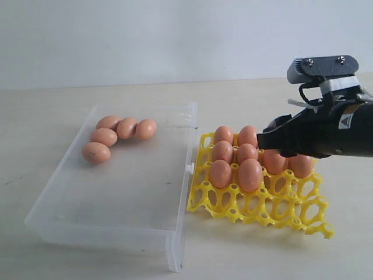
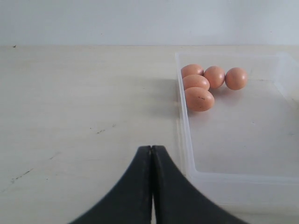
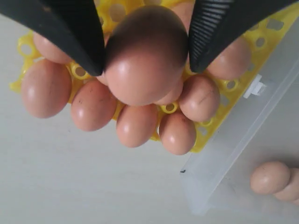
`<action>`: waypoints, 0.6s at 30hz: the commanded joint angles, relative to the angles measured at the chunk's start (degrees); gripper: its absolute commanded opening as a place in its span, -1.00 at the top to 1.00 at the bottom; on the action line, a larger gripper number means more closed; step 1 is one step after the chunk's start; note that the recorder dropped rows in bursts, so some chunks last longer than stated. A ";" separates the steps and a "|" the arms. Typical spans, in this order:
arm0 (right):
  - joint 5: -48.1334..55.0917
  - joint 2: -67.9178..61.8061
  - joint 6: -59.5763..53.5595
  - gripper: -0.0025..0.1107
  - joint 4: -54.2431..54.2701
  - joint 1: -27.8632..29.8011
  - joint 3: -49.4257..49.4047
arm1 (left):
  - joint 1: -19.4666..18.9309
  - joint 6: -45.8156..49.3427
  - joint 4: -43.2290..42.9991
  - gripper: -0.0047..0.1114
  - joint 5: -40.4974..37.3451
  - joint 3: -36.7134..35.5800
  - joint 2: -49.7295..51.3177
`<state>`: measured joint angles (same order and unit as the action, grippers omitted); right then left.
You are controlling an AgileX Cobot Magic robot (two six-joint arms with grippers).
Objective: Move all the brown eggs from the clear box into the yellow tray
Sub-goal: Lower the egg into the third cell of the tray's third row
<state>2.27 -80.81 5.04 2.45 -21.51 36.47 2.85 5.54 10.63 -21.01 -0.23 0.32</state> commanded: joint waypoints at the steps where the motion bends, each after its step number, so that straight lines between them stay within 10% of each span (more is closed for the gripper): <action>1: -3.27 0.41 -0.90 0.96 1.42 0.34 -2.89 | -0.06 0.12 0.14 0.92 0.22 0.23 -0.32; 18: -4.53 -4.88 -5.72 0.96 6.61 0.34 -4.22 | -0.06 0.12 0.14 0.92 0.22 0.23 -0.32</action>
<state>-0.90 -84.84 0.00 8.93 -21.51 32.48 2.85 5.54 10.63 -21.01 -0.23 0.32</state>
